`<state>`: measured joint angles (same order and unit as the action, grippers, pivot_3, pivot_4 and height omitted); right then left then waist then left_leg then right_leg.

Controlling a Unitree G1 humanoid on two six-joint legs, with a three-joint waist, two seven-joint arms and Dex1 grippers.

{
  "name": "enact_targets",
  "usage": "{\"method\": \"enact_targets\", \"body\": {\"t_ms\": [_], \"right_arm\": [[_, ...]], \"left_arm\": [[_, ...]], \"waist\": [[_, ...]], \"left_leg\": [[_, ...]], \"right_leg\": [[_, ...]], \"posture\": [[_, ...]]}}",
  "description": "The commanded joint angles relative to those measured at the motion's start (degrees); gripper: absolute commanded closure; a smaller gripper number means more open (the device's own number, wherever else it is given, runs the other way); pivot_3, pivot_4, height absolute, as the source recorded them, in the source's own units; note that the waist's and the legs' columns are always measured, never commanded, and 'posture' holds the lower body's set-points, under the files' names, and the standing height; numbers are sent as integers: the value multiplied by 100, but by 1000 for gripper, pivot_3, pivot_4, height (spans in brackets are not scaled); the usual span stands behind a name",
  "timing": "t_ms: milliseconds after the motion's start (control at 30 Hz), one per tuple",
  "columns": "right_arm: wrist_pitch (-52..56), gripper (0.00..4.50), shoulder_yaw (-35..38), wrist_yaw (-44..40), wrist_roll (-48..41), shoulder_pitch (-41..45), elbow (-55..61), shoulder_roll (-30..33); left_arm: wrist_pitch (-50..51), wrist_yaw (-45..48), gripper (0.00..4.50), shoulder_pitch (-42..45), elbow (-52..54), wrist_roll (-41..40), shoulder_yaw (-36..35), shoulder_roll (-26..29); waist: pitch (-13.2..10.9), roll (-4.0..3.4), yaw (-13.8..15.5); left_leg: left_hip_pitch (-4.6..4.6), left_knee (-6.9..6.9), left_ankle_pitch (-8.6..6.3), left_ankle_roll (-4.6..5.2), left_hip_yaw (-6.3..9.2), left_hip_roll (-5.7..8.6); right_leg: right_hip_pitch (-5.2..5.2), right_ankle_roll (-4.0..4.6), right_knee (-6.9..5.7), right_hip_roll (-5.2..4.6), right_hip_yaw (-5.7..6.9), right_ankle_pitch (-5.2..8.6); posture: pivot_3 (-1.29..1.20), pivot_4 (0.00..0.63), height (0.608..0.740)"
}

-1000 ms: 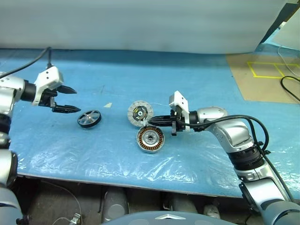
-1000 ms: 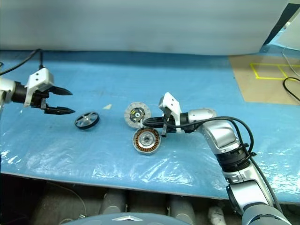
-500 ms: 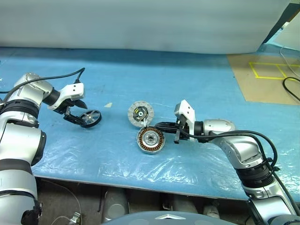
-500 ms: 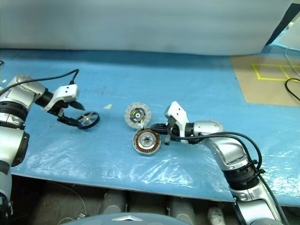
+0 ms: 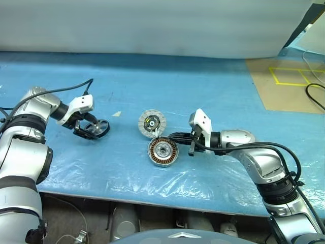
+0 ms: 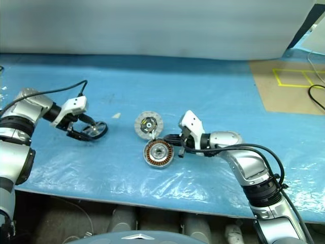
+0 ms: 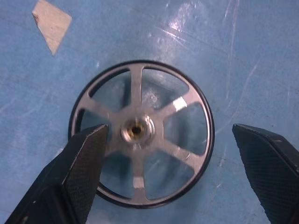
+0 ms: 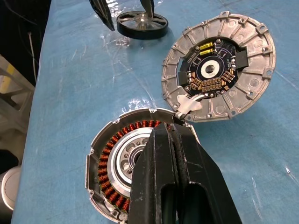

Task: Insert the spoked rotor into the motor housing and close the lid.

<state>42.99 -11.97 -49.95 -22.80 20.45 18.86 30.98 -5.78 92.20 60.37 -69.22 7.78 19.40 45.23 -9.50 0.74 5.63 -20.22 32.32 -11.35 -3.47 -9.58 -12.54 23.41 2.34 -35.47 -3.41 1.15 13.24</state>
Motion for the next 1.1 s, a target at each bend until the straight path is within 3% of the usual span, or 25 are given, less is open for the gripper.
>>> {"method": "enact_targets", "body": {"t_ms": [33,333,500,867,967,1100], "right_arm": [[-78,4492,29,-32,-76,47,197,35],[-46,4492,41,-9,-87,13,241,69],[-59,4492,38,-22,-84,24,223,80],[-94,4492,3,-10,-77,27,184,19],[-86,4500,12,5,-73,1,210,31],[-59,4500,46,25,-88,-30,244,51]], "left_arm": [[101,28,0,-12,167,-6,-195,102],[433,30,0,100,229,-312,-336,112],[693,30,0,242,350,-691,-15,314],[467,29,0,201,149,-285,-63,189],[489,-39,581,215,134,-227,-163,100],[329,-82,1932,145,116,-57,-159,69]], "waist": [[0,0,3],[0,0,7],[0,0,6],[0,0,3],[0,0,3],[0,0,-2]], "left_leg": [[0,1,0,0,0,0],[2,1,0,0,0,0],[1,1,0,0,0,-1],[2,1,0,0,0,0],[2,1,0,0,0,0],[2,1,0,0,0,0]], "right_leg": [[0,0,0,0,0,0],[-3,6,-1,0,0,4],[-3,8,-1,0,1,5],[-3,7,0,0,1,4],[-3,6,0,-1,1,4],[-3,4,0,0,1,3]], "posture": [[0,150,740],[0,150,740],[0,150,740],[0,150,740],[0,150,740],[0,150,740]]}}
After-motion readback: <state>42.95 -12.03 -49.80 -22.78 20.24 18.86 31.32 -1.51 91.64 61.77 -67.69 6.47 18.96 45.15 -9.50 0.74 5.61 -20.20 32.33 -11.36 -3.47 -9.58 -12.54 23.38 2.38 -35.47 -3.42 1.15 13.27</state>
